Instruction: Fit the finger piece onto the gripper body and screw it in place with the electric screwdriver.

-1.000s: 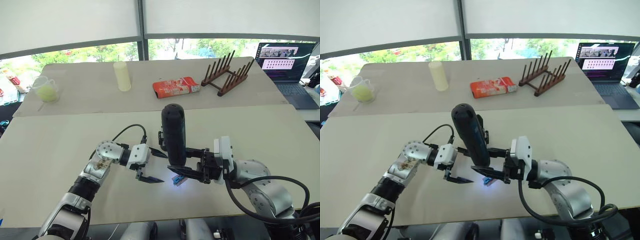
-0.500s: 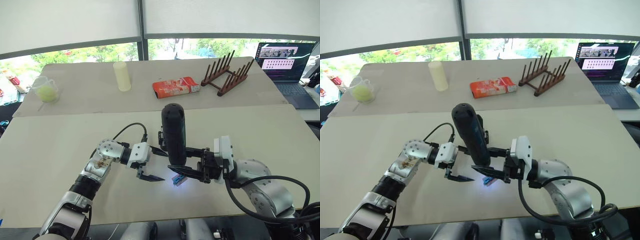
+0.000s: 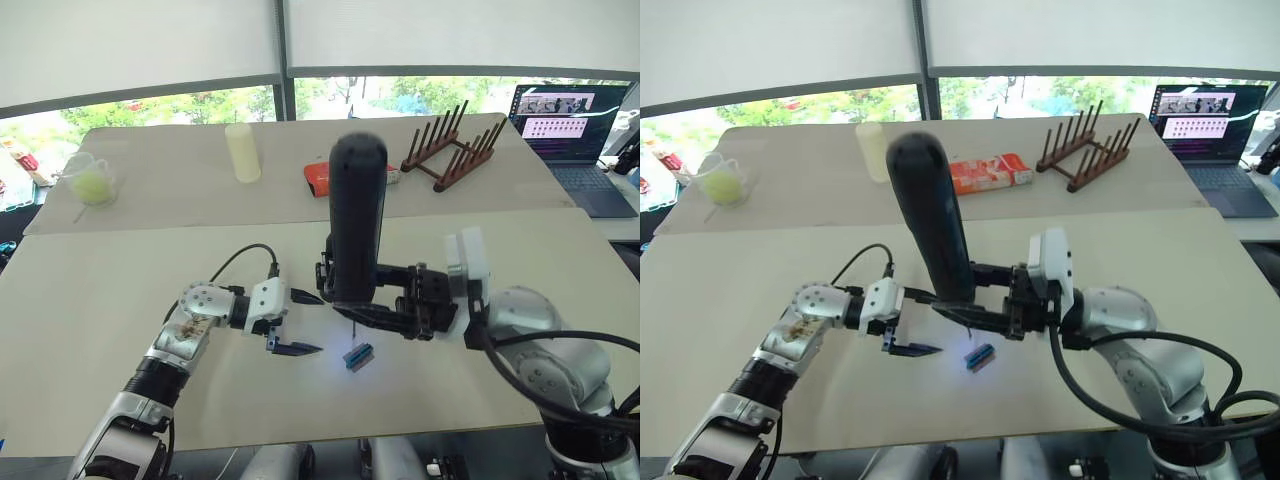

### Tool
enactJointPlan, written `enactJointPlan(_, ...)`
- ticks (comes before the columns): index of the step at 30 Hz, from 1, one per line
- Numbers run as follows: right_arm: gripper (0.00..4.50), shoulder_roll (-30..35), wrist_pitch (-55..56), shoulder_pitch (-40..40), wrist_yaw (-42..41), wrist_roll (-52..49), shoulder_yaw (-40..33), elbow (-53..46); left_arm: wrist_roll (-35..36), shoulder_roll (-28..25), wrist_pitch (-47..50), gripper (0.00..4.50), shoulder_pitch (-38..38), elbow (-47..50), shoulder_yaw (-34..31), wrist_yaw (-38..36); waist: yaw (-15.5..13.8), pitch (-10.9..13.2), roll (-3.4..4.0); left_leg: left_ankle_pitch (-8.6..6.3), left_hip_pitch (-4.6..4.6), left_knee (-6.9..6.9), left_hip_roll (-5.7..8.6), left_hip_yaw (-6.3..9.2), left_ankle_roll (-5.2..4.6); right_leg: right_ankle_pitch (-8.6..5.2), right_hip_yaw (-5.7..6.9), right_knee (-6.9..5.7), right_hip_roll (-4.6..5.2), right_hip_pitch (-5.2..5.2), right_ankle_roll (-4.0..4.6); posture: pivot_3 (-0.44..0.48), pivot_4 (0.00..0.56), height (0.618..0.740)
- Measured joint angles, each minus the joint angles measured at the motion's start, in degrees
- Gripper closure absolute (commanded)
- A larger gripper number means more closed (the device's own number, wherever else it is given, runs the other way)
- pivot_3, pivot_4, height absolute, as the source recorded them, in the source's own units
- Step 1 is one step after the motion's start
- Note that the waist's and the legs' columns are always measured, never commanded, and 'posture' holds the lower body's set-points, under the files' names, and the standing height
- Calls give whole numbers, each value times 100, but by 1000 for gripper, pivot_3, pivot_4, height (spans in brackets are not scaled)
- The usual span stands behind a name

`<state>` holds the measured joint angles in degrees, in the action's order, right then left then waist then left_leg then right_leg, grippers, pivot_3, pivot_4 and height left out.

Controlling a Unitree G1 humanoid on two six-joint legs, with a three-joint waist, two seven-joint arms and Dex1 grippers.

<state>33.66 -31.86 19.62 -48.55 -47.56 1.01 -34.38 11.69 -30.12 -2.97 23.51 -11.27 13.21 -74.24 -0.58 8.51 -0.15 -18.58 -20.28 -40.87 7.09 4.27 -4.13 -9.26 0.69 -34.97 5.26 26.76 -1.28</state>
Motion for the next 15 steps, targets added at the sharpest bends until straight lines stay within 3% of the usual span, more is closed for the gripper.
enactJointPlan(7,2595,37,-500,836,165,-491,-57,129,178,102,744,0,-212,147,-463,816,-30,1,-1,0,-1,-3,3,0,-1,0,4,1,-2,-5,0,0,150,740)
enactJointPlan(15,2595,46,-725,1109,246,-563,-55,326,98,1130,1067,0,140,-304,-419,1788,-23,3,-4,-2,-1,-6,4,-1,-6,2,4,3,5,-7,-3,0,150,740)
